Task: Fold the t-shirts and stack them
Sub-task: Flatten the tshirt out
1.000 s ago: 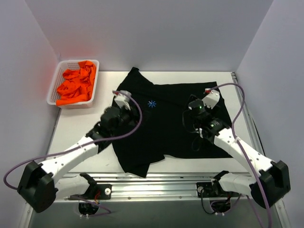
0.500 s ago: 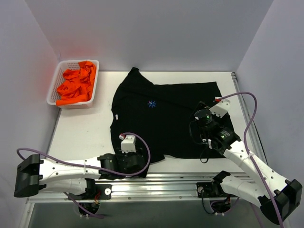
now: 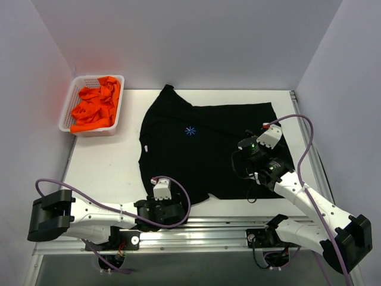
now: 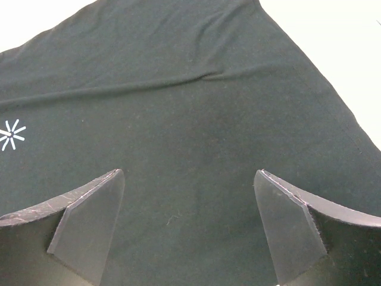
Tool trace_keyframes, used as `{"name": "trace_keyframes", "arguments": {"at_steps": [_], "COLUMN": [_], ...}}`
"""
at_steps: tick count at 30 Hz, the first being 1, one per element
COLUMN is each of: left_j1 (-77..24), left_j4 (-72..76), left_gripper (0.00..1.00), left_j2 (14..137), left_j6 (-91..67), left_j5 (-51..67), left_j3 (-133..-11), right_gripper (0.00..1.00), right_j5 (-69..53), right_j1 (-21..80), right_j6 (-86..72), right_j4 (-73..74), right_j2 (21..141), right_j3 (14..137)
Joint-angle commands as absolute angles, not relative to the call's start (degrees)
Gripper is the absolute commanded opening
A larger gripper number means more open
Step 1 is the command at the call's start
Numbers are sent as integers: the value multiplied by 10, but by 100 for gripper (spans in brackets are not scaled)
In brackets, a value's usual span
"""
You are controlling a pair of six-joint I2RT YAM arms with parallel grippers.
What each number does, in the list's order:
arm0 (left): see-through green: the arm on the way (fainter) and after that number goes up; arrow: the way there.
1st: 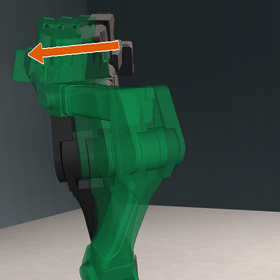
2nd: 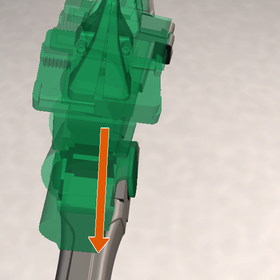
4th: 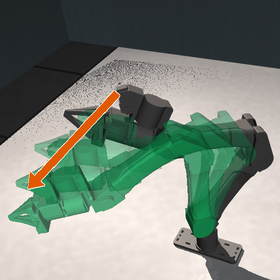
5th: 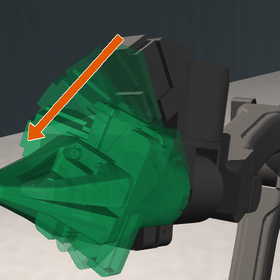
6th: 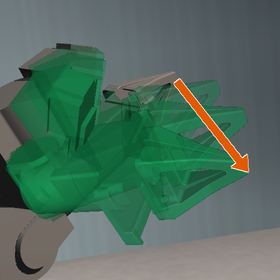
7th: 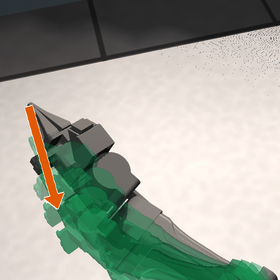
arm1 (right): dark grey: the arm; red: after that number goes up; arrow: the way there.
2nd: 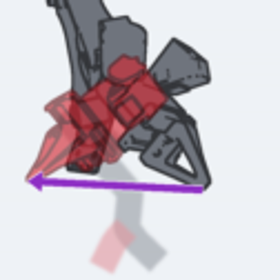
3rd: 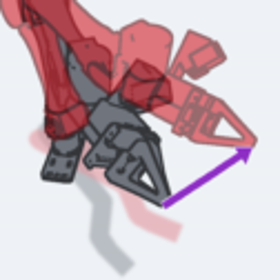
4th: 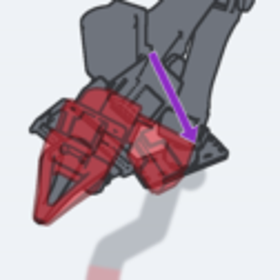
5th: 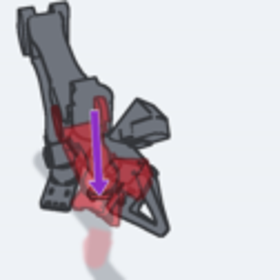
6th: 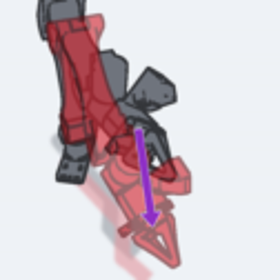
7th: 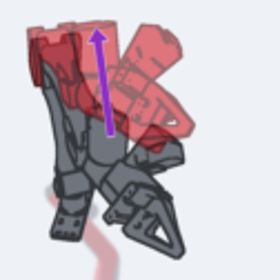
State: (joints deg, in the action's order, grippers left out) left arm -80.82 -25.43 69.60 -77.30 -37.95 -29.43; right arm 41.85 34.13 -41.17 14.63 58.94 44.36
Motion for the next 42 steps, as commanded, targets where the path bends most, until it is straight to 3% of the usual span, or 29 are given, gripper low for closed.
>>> {"name": "trace_keyframes", "arguments": {"at_steps": [1, 10, 15, 23, 42], "left_j1": [-839, -860, -859, -858, -860], "left_j4": [-252, -460, -495, -375, -262], "left_gripper": [86, 76, 71, 71, 67], "left_j2": [714, 644, 588, 722, 899], "left_j6": [-814, -804, -746, -691, -603], "left_j5": [-329, -356, -340, -251, -249], "left_j3": [-324, -409, -457, -435, -486], "right_gripper": [86, 87, 87, 87, 87], "right_j5": [453, 461, 461, 459, 468], "right_j1": [342, 343, 342, 341, 341], "right_j6": [-422, -424, -425, -428, -432], "right_j4": [146, 156, 149, 140, 143], "right_j2": [594, 585, 588, 598, 600], "right_j3": [441, 435, 426, 421, 423]}}
